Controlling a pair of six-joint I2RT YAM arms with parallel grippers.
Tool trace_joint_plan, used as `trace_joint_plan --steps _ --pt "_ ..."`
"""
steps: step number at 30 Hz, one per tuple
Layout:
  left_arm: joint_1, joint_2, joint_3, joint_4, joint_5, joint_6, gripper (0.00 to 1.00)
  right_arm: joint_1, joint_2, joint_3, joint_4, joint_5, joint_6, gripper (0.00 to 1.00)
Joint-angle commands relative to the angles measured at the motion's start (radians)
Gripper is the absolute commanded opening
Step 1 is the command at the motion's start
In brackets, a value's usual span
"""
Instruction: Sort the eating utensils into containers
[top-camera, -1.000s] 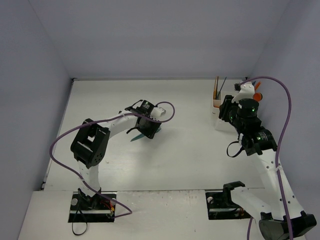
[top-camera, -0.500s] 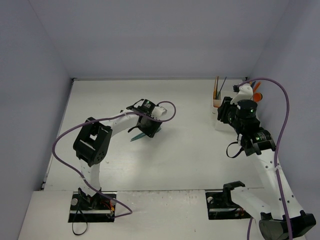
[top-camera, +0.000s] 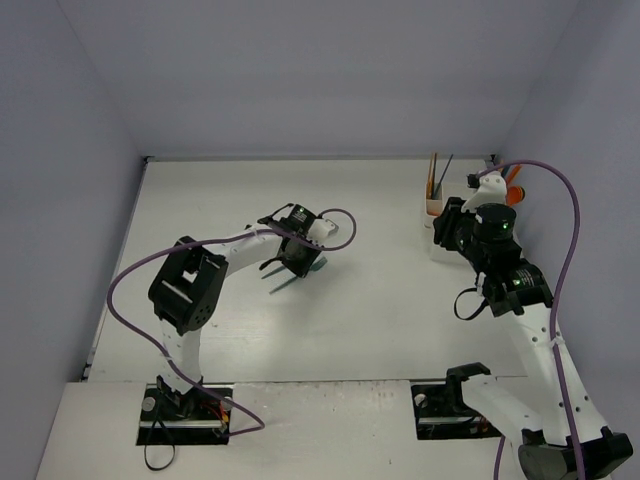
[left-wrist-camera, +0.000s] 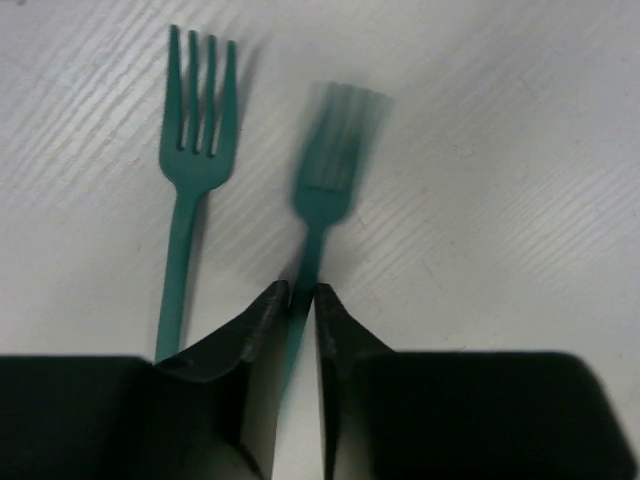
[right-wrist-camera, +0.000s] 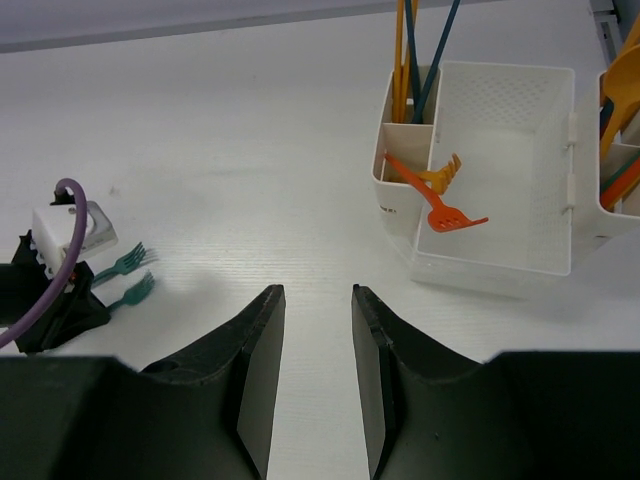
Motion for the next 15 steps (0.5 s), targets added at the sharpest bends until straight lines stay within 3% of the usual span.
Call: trace_joint_plan --steps 1,3,15 --pt "-0.025 -0.105 -0.013 0.015 0.019 -0.006 0.06 0.001 -0.002 0.014 0.046 -0.073 0.019 0.31" --pt "-0.028 -0.134 -0.013 0.019 0.026 -0.004 0.00 0.001 0.005 0.017 0.045 -0.104 0.022 0.31" --pt "-0.057 -0.404 -0.025 0.193 0.134 -0.074 0.00 0.038 0.119 0.119 0.050 -0.365 0.146 0.48"
